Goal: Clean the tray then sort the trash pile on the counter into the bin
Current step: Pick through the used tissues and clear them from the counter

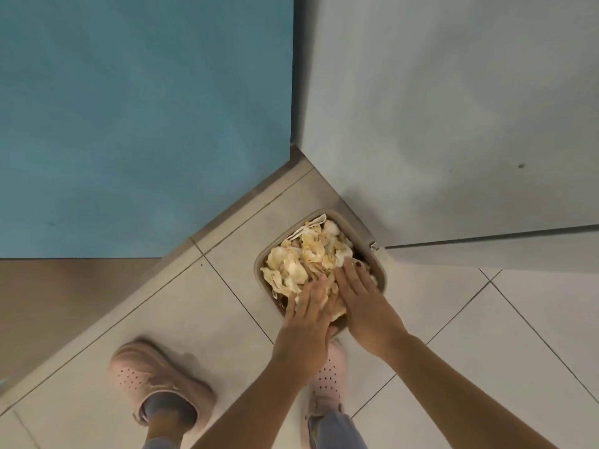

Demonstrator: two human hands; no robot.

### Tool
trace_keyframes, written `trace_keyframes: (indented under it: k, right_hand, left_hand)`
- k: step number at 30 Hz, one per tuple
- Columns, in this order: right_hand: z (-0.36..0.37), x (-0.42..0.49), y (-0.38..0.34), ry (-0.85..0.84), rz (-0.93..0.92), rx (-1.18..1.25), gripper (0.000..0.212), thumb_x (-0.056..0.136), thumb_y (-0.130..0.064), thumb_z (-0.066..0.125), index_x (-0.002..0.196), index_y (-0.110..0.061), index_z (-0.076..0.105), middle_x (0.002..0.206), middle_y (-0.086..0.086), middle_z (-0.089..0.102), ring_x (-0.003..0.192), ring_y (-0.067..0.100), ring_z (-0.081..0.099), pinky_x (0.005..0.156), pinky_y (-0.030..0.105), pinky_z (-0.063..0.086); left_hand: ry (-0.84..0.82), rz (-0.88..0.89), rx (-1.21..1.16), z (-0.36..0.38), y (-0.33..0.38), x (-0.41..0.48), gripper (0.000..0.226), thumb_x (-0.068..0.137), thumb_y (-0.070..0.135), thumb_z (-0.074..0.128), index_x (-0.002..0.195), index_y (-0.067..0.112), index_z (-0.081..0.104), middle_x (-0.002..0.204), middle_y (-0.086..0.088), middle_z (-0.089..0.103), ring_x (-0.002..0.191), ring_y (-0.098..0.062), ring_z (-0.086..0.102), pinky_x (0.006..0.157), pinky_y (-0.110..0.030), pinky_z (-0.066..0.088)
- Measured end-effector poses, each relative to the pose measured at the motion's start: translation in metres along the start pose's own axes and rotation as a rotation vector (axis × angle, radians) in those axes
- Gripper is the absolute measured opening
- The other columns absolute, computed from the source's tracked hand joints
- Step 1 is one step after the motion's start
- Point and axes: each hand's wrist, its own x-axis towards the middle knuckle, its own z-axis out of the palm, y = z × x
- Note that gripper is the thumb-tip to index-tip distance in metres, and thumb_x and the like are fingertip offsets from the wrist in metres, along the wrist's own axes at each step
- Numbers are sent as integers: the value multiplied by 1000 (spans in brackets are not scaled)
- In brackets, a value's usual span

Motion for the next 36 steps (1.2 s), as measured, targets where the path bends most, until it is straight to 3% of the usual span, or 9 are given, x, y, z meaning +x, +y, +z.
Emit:
trace_keyframes:
  k: [3, 7, 9, 14, 18, 21, 27, 31, 36]
  right_hand:
    - [0, 15, -2, -71, 68, -93, 78, 98, -28, 40, 145, -12, -21, 149, 5, -32, 142, 24, -22, 118, 36, -8]
    - [5, 35, -1, -159, 115, -168, 75, 99, -24, 37, 147, -10, -18, 154, 8, -27, 145, 27, -15, 120, 39, -1]
    - [4, 43, 1, -209, 119, -184, 76, 99, -25, 38, 147, -9, -18, 154, 9, -27, 145, 28, -13, 120, 39, 0]
    - [-17, 49, 0, -255, 70, -217, 69, 98, -19, 36, 150, -9, -8, 157, 11, -16, 146, 29, 0, 120, 40, 9]
    - [-48, 29, -9, -113, 83, -56, 59, 92, -5, 39, 148, -16, 22, 156, 7, 17, 138, 28, 28, 111, 36, 31]
    - [-72, 9, -24, -50, 94, -18, 53, 93, -7, 39, 144, -19, 31, 143, 5, 40, 126, 24, 45, 98, 32, 42]
    - [-139, -32, -74, 117, 105, 143, 43, 95, -12, 38, 133, -27, 49, 128, 0, 59, 111, 20, 58, 87, 27, 43]
    - [-212, -80, -128, 428, -18, 440, 29, 91, -10, 47, 105, -25, 67, 98, -9, 69, 89, 9, 62, 74, 18, 41]
    - [-301, -164, -221, 627, -322, 853, 18, 80, -34, 49, 85, -31, 66, 80, -13, 68, 69, 17, 63, 66, 31, 53]
  left_hand:
    - [-95, -47, -79, 3, 7, 7, 59, 94, 45, 26, 148, 23, 26, 158, -5, 12, 144, -25, 16, 105, -48, 39]
    - [-330, -36, -44, 1, 2, 38, 60, 100, 45, 17, 149, 28, -12, 148, 6, -36, 146, -20, -8, 118, -44, 3]
    - [-371, -39, -38, -3, -1, 49, 58, 101, 42, 19, 150, 30, -10, 148, 7, -34, 146, -20, -6, 116, -43, -4]
    - [-455, 13, -14, -24, -11, 54, 60, 99, 25, 30, 151, 27, -1, 156, -1, -23, 146, -25, -4, 118, -45, 2]
    - [-457, 110, -55, -50, -19, 44, 67, 95, 8, 41, 151, 24, 8, 158, 2, -12, 146, -21, -4, 116, -49, 17]
    - [-431, 116, -72, -86, -11, 36, 65, 91, 1, 47, 149, 22, 23, 159, -1, 2, 145, -24, 9, 112, -45, 28]
    - [-95, -87, -358, -174, -1, 5, 39, 94, 7, 44, 129, 19, 56, 135, -3, 49, 125, -21, 45, 103, -31, 38]
    - [238, -229, -541, -269, 6, -53, 30, 94, 11, 49, 119, 19, 64, 121, 0, 60, 111, -16, 55, 94, -25, 43]
    - [689, -309, -680, -385, 15, -153, 25, 92, 25, 51, 107, 18, 69, 102, 7, 67, 94, -5, 61, 84, -21, 48]
